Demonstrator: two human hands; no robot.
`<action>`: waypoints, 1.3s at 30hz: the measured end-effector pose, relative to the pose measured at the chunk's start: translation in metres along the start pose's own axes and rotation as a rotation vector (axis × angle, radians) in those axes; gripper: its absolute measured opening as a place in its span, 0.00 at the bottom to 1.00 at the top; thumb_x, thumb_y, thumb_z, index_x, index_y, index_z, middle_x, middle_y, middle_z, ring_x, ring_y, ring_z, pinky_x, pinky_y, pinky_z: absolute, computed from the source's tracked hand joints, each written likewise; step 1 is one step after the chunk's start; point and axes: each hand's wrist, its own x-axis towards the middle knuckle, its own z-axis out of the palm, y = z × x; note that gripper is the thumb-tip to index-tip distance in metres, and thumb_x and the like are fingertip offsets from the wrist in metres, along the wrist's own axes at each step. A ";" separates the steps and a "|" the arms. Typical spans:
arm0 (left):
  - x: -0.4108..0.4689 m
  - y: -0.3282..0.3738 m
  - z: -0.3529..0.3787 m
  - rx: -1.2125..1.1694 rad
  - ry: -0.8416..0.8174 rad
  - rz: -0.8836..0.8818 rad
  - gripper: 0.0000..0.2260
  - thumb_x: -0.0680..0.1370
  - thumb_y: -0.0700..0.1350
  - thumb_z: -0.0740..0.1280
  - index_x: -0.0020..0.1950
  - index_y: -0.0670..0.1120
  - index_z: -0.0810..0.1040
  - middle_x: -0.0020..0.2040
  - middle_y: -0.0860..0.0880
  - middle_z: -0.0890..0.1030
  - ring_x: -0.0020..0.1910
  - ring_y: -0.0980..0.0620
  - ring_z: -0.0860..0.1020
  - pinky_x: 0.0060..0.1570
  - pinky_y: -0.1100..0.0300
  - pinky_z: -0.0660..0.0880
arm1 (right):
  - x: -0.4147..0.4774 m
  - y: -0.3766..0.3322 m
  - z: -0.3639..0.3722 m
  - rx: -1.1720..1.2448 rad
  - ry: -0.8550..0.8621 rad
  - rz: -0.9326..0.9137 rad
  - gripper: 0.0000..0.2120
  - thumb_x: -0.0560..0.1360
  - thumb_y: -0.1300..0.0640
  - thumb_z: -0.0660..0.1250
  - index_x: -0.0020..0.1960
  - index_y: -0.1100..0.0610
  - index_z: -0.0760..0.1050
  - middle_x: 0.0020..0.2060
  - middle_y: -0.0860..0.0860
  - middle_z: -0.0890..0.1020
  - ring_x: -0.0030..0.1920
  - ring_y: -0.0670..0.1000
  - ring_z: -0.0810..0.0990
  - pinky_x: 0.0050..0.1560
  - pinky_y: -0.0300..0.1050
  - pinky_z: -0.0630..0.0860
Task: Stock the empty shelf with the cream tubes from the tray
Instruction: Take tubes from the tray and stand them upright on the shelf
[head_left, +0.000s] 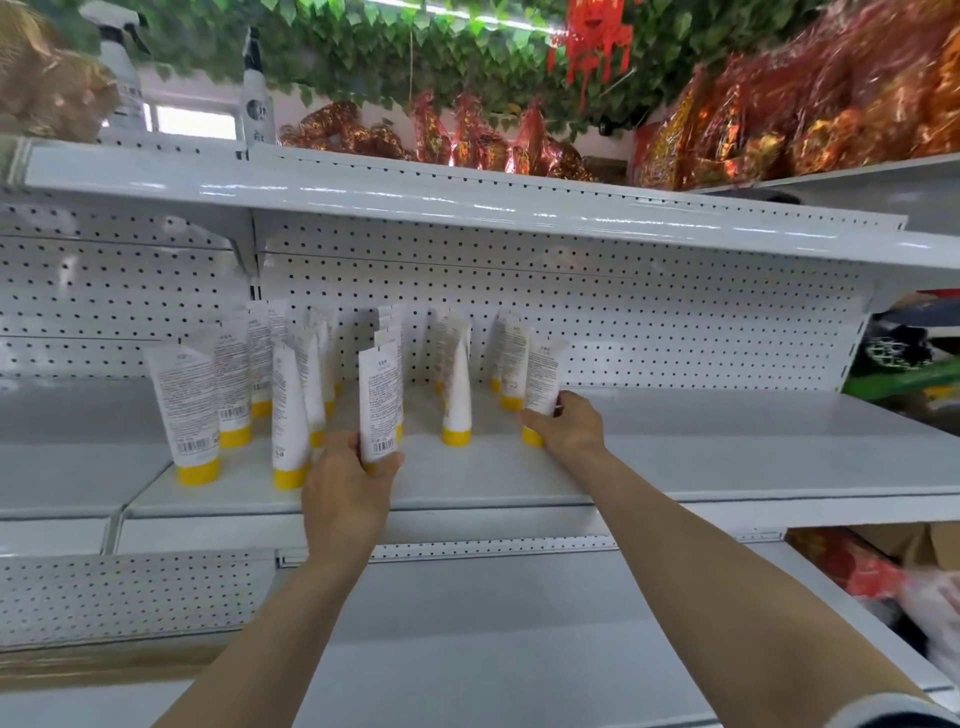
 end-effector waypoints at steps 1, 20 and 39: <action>0.001 -0.001 0.000 0.004 0.001 0.002 0.11 0.73 0.48 0.73 0.52 0.47 0.76 0.48 0.47 0.83 0.48 0.45 0.79 0.42 0.57 0.69 | 0.005 0.001 0.002 -0.007 0.001 0.014 0.16 0.68 0.48 0.76 0.52 0.54 0.80 0.44 0.49 0.84 0.39 0.48 0.80 0.40 0.42 0.77; -0.002 -0.003 0.001 0.020 0.028 0.004 0.13 0.73 0.48 0.73 0.52 0.46 0.73 0.46 0.48 0.82 0.42 0.49 0.75 0.40 0.58 0.66 | 0.020 -0.002 0.023 -0.082 0.015 0.044 0.19 0.69 0.43 0.74 0.49 0.57 0.76 0.39 0.48 0.78 0.35 0.43 0.74 0.29 0.36 0.64; -0.003 -0.004 0.000 0.036 0.001 0.048 0.13 0.74 0.46 0.72 0.54 0.45 0.73 0.50 0.47 0.82 0.48 0.45 0.78 0.41 0.58 0.67 | 0.010 -0.006 0.014 -0.105 -0.024 0.028 0.18 0.71 0.46 0.74 0.53 0.57 0.78 0.44 0.51 0.82 0.46 0.52 0.80 0.45 0.44 0.76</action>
